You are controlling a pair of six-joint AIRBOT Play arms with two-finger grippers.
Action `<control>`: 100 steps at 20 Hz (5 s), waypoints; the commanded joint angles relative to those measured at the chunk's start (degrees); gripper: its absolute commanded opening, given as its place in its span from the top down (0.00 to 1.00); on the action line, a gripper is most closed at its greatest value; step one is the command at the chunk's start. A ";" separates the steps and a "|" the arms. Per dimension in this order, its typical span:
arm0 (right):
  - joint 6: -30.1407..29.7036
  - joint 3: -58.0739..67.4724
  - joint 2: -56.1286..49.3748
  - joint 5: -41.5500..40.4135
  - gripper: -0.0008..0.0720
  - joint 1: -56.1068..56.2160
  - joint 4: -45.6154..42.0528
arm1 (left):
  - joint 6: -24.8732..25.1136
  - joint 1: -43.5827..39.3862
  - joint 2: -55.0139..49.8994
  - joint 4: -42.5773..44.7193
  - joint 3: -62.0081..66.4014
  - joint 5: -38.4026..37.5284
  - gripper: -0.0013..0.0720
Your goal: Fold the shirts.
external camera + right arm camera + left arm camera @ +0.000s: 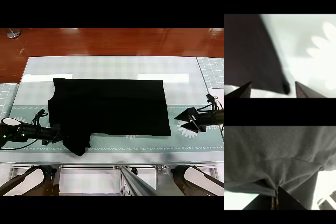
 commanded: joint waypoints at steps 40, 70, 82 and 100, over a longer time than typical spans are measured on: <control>7.06 39.82 -29.73 -11.02 0.95 18.53 14.01 | -13.16 -9.68 -38.80 -3.58 65.57 -1.53 0.96; 3.28 44.96 -29.51 6.12 0.95 23.12 4.22 | -3.54 -31.06 -5.01 -2.97 31.54 13.99 0.96; 12.52 12.22 27.36 -2.32 0.95 22.95 -6.45 | -12.57 -62.99 -35.45 -2.89 59.36 24.90 0.96; 11.37 24.70 19.80 1.97 0.95 23.37 6.58 | -12.52 -44.02 -28.87 4.24 80.13 -11.43 0.96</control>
